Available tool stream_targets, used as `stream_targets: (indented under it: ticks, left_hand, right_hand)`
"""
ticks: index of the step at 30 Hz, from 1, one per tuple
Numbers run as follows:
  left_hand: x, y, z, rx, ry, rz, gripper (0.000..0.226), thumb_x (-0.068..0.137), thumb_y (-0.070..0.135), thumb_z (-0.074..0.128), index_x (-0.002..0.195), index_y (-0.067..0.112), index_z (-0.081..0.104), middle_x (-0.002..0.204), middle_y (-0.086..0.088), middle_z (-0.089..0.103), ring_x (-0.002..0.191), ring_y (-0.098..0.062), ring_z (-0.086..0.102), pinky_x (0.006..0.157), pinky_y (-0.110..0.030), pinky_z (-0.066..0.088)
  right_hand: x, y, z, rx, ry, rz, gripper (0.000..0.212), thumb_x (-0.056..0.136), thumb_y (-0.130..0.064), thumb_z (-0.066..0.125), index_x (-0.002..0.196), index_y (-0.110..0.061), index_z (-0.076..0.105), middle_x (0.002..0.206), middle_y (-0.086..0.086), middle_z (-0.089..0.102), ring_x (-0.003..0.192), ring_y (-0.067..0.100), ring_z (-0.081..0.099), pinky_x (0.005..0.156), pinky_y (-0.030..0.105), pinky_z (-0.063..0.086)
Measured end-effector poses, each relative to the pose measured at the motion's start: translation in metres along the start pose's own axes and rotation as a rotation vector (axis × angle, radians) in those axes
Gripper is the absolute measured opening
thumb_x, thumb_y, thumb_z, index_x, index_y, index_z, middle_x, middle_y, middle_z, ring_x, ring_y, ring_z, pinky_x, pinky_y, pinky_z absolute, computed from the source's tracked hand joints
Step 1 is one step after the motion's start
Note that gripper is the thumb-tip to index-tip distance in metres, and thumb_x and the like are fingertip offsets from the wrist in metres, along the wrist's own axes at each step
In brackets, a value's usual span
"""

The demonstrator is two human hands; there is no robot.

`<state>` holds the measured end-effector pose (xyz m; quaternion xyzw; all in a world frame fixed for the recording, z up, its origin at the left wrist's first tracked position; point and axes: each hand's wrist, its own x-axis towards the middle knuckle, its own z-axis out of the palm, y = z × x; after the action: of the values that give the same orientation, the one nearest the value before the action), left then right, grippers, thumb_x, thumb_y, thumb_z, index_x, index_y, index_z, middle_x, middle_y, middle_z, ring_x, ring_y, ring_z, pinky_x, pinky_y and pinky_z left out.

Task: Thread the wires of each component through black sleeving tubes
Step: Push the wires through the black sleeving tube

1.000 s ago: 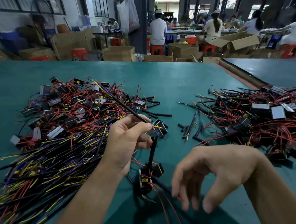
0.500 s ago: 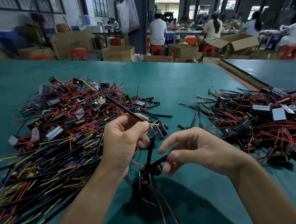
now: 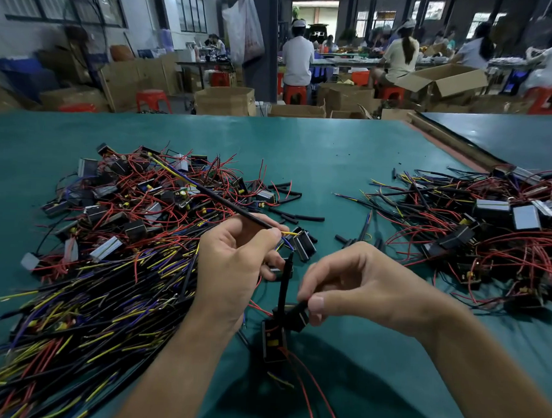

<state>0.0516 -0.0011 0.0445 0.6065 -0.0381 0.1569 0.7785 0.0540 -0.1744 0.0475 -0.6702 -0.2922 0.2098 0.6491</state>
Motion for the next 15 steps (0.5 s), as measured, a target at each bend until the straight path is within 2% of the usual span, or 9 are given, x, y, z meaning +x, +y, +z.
stream_targets:
  ticks: [3, 6, 10, 15]
  left_hand:
    - [-0.0001, 0.0017, -0.001, -0.001, -0.015, 0.0, 0.027, 0.087, -0.007, 0.057, 0.071, 0.014, 0.062, 0.081, -0.01, 0.074, 0.042, -0.011, 0.055, 0.037, -0.017, 0.039]
    - [-0.0002, 0.0027, -0.0028, 0.021, -0.026, 0.009, 0.025, 0.088, -0.006, 0.057, 0.073, 0.014, 0.063, 0.08, -0.008, 0.075, 0.044, -0.01, 0.056, 0.038, -0.016, 0.04]
    - [-0.0002, 0.0033, -0.003, 0.023, -0.042, 0.0, 0.019, 0.089, -0.004, 0.056, 0.078, 0.01, 0.064, 0.073, -0.004, 0.072, 0.044, -0.01, 0.055, 0.038, -0.017, 0.041]
    - [-0.001, 0.0001, -0.0014, 0.077, -0.06, 0.025, 0.017, 0.089, 0.001, 0.06, 0.076, 0.01, 0.066, 0.065, -0.011, 0.058, 0.048, -0.014, 0.05, 0.041, -0.019, 0.04]
  right_hand:
    - [0.003, 0.003, 0.0011, 0.025, 0.119, -0.017, 0.005, 0.077, -0.005, 0.071, 0.081, -0.003, 0.073, 0.068, 0.011, 0.067, 0.058, 0.016, 0.061, 0.06, 0.023, 0.053]
    - [0.005, 0.0049, 0.0014, 0.039, 0.203, -0.004, 0.018, 0.075, -0.009, 0.076, 0.084, 0.005, 0.07, 0.066, 0.015, 0.063, 0.056, 0.017, 0.062, 0.057, 0.023, 0.053]
    - [0.0073, 0.006, 0.004, 0.08, 0.271, 0.012, 0.022, 0.07, -0.019, 0.072, 0.081, 0.0, 0.071, 0.078, 0.025, 0.061, 0.055, 0.016, 0.061, 0.055, 0.024, 0.053]
    - [0.0095, 0.008, 0.0035, 0.092, 0.327, -0.001, 0.012, 0.067, -0.022, 0.074, 0.072, -0.011, 0.075, 0.066, 0.012, 0.061, 0.05, 0.014, 0.057, 0.052, 0.023, 0.051]
